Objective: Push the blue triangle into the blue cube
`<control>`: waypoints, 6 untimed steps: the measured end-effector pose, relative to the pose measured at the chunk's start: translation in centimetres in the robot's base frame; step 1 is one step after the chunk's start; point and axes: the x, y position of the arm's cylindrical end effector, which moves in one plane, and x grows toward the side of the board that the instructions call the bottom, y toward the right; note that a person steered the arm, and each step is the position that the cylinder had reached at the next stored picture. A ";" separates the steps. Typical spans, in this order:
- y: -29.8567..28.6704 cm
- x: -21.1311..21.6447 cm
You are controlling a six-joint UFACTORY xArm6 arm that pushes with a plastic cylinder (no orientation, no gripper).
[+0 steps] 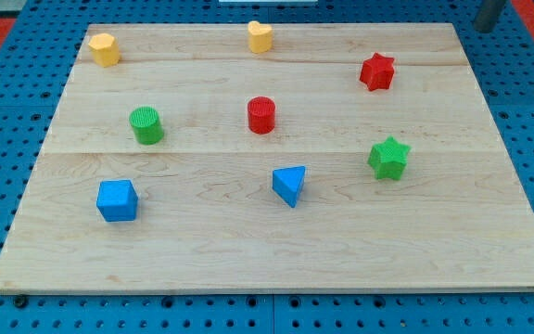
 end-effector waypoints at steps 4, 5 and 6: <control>-9.2 12.5; -9.2 12.5; -16.4 5.8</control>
